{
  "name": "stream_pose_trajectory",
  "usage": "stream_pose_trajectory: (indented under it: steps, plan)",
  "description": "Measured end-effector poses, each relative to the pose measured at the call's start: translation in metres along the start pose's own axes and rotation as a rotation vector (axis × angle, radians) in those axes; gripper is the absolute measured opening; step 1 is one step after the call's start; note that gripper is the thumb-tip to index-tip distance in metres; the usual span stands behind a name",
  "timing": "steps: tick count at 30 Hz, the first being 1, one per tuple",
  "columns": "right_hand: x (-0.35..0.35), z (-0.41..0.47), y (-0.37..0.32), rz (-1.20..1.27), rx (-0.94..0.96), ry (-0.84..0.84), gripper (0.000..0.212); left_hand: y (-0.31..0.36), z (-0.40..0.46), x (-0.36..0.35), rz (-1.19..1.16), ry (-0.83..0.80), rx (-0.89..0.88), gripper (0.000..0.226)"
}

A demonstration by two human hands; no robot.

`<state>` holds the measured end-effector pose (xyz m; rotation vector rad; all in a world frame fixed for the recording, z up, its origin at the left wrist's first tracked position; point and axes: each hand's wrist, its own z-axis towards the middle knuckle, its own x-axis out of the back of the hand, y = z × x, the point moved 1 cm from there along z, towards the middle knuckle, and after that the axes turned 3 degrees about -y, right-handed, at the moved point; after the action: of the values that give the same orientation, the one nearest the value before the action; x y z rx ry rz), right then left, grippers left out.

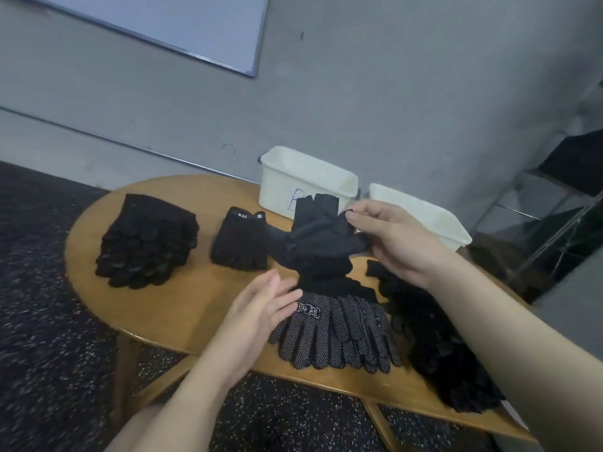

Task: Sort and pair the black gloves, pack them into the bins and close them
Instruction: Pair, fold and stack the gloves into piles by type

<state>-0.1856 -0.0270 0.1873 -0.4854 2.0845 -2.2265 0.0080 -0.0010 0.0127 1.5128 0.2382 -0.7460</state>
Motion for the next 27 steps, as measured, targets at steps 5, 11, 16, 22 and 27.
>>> stream_pose_trajectory:
  steps: [5, 11, 16, 22, 27]
  plan:
    - [-0.034, 0.011, 0.05, 0.149, -0.029, -0.025, 0.009, 0.005, -0.001, 0.01, -0.054, -0.029, 0.008, 0.047]
    - [-0.048, 0.01, 0.11, 0.127, 0.06, 0.079, 0.017, 0.01, -0.004, 0.024, 0.172, 0.097, -0.011, 0.024]
    - [-0.053, 0.011, 0.135, 0.218, 0.02, 0.091, 0.027, 0.017, 0.003, 0.04, 0.216, 0.096, -0.018, 0.028]
    - [-0.045, 0.006, 0.143, 0.27, 0.066, 0.152, 0.023, 0.015, 0.016, 0.041, 0.082, 0.048, -0.027, 0.038]
    - [-0.022, 0.013, 0.15, 0.211, 0.103, 0.347, 0.012, 0.01, 0.019, 0.033, -0.025, 0.021, -0.02, 0.045]
